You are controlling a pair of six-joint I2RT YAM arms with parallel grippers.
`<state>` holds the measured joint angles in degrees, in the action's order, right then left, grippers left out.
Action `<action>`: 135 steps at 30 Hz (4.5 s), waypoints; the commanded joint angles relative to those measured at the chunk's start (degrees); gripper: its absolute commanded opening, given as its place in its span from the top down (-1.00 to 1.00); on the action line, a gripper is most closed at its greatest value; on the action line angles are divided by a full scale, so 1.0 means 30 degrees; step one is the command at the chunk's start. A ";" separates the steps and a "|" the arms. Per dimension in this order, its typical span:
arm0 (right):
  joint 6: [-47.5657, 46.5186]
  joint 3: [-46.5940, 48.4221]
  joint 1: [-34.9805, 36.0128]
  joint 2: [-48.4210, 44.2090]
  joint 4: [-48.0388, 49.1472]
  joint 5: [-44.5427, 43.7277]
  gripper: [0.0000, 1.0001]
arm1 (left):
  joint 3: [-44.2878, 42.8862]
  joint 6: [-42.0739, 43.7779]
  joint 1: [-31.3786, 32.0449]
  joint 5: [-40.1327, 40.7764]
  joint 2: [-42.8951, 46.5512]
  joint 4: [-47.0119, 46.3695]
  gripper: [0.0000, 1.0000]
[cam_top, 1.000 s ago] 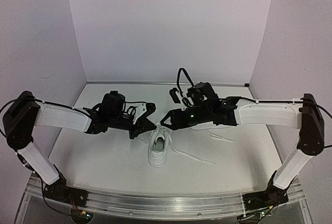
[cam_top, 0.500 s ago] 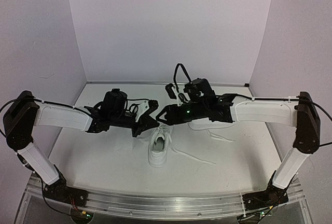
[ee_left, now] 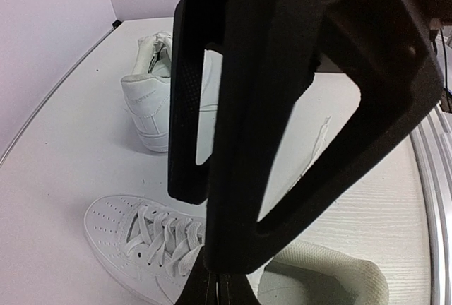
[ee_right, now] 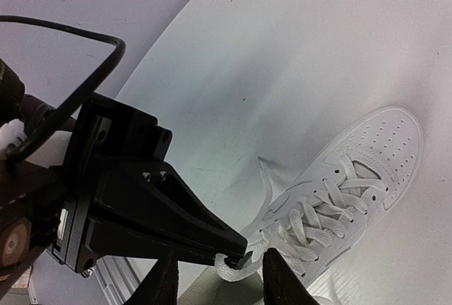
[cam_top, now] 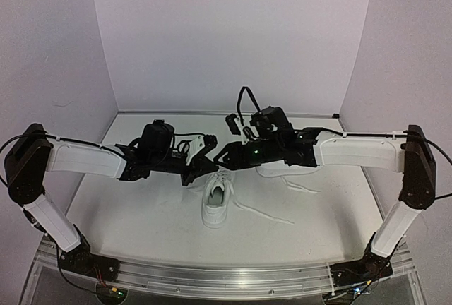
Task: Tie the shoes
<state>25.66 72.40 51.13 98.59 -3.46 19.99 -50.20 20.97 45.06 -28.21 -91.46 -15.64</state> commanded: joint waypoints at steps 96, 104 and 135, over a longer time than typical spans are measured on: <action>0.1639 -0.1311 -0.0446 -0.1837 0.0803 -0.2190 1.00 | -0.2034 -0.1036 0.0507 0.0676 -0.2262 -0.2071 0.46; 0.1638 -0.1340 -0.0486 -0.1815 0.0803 -0.2151 1.00 | -0.1834 -0.1021 0.0601 0.0353 -0.2205 -0.2091 0.26; -0.0006 -0.4971 -0.1081 -0.6535 -0.7244 -0.2946 -0.46 | -0.2013 -0.1107 0.0595 0.0555 -0.2324 -0.2296 1.00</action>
<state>28.77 59.29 47.97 80.40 -13.29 11.93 -54.35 17.98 46.59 -25.84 -98.63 -19.62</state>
